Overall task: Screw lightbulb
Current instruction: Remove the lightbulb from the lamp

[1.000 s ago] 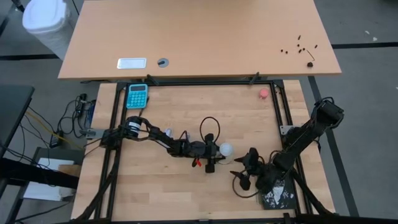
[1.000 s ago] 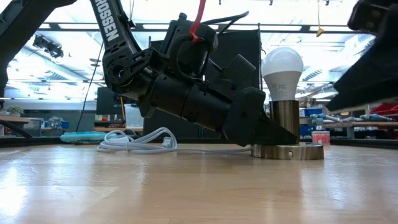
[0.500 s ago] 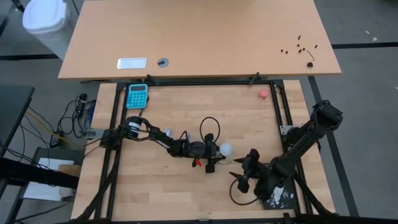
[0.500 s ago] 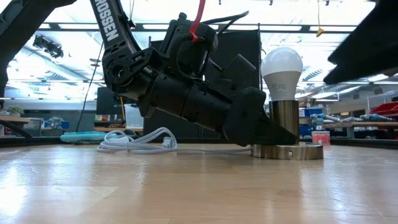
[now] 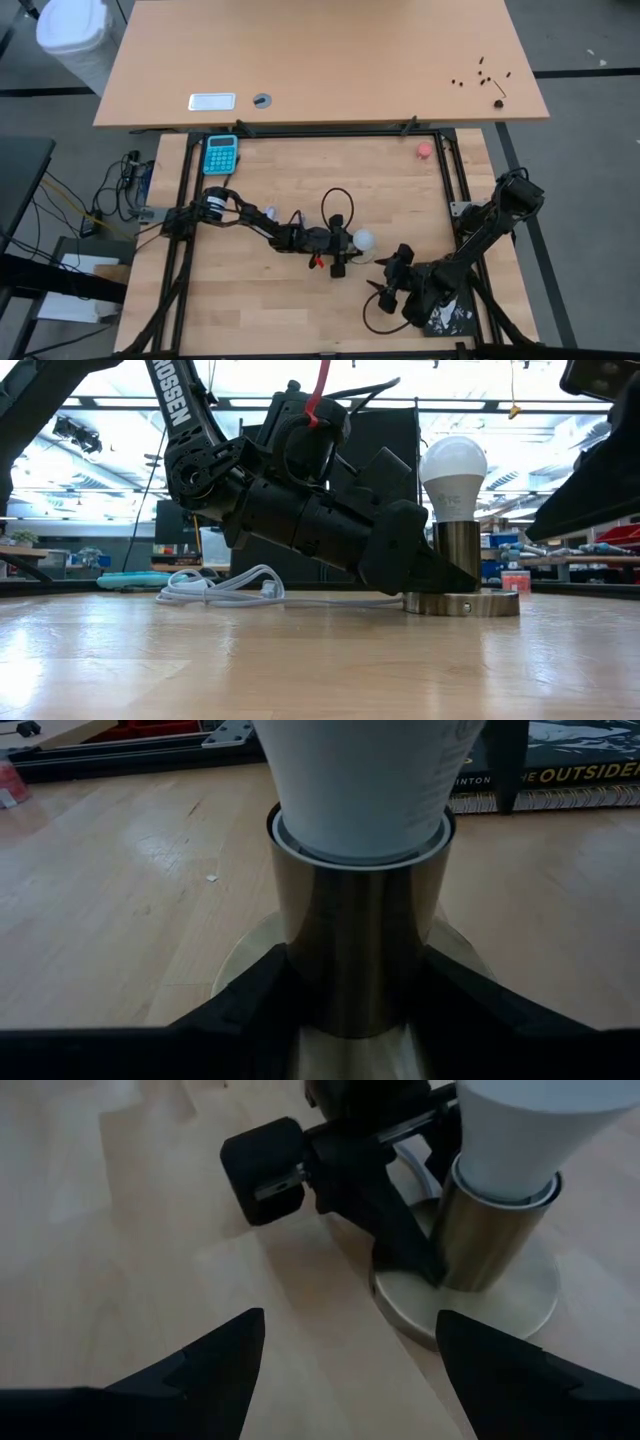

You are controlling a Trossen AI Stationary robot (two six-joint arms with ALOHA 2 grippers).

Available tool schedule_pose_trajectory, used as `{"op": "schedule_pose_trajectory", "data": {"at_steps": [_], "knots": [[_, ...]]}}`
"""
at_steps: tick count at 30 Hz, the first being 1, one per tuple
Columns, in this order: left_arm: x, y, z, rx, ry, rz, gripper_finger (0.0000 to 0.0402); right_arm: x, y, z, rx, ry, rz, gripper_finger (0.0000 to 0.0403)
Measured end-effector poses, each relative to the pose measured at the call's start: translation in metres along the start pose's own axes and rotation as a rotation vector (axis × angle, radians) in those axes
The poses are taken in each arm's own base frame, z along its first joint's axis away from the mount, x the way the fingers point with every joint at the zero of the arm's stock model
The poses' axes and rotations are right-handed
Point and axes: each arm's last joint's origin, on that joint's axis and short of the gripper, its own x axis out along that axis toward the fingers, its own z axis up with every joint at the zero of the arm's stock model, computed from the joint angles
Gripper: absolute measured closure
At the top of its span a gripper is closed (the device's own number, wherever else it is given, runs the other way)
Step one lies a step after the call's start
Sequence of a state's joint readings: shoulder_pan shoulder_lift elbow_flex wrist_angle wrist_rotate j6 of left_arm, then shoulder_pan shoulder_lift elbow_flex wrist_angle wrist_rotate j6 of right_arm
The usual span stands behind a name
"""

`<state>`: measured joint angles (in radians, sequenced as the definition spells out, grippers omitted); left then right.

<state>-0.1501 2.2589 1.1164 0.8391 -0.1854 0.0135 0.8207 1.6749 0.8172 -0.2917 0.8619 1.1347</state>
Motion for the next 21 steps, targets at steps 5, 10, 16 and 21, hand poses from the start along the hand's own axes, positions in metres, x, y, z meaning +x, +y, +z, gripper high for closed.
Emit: {"op": "schedule_pose_trajectory", "data": {"at_steps": [5,10,16,21], "knots": [[0.0000,0.0000,-0.0001,0.000,0.000,0.000,0.0208,-0.0002,-0.0004,0.0002,-0.003,-0.004,-0.004,0.0097],[0.0000,0.0000,-0.0001,0.000,0.001,0.000,0.0208,0.0000,-0.0008,0.0003,-0.004,-0.006,-0.007,0.0097],[0.0000,0.0000,-0.0001,0.000,0.001,-0.001,0.0208,-0.0001,-0.0013,0.0011,0.010,-0.034,-0.021,0.0097],[0.0000,0.0000,0.0000,0.000,0.001,-0.001,0.0208,-0.0001,-0.0017,0.0014,0.013,-0.047,-0.029,0.0097]]}}
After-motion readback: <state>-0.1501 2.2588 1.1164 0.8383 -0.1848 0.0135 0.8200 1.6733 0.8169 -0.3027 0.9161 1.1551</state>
